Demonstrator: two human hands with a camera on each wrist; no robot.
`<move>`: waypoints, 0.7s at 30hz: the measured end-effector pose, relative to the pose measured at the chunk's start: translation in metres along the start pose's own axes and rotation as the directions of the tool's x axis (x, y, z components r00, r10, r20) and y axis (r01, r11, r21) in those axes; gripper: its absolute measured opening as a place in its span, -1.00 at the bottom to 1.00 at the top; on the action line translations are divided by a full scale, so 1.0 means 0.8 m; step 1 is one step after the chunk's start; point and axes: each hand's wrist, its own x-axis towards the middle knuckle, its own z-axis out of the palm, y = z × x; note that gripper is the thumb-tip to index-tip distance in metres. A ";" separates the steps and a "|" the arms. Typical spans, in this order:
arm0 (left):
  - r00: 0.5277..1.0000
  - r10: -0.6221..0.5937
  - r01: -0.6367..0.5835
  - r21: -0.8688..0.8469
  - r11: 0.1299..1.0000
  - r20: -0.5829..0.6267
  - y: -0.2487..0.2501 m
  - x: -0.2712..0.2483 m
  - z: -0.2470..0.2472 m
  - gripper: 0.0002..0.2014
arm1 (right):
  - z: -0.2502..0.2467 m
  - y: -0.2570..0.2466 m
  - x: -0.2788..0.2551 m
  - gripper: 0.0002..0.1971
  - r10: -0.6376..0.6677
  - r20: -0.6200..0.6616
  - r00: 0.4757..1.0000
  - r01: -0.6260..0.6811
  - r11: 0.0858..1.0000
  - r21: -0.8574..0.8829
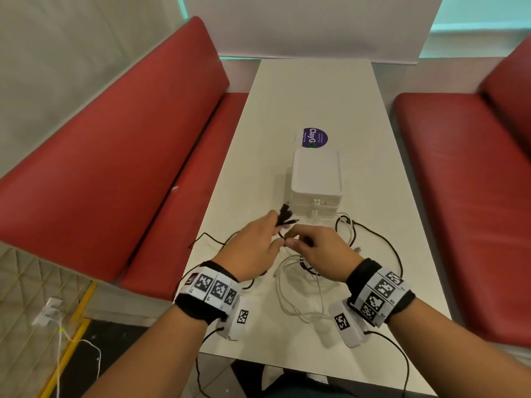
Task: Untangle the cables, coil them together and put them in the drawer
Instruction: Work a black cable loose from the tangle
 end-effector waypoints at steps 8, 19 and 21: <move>0.990 0.040 -0.073 -0.258 0.963 -0.132 0.016 -0.003 -0.009 -0.69 | -0.007 0.032 -0.004 -0.60 0.047 -0.052 0.998 -0.053 0.992 -0.118; 0.913 -0.054 -0.148 -0.454 0.879 -0.403 0.011 -0.012 -0.041 -0.62 | -0.005 0.058 0.006 -0.91 -0.002 -0.101 0.995 -0.023 0.969 -0.244; 0.923 -0.070 -0.117 -0.448 0.886 -0.379 0.008 -0.009 -0.048 -0.65 | -0.007 0.061 0.003 -0.90 -0.051 -0.129 0.990 0.012 0.958 -0.287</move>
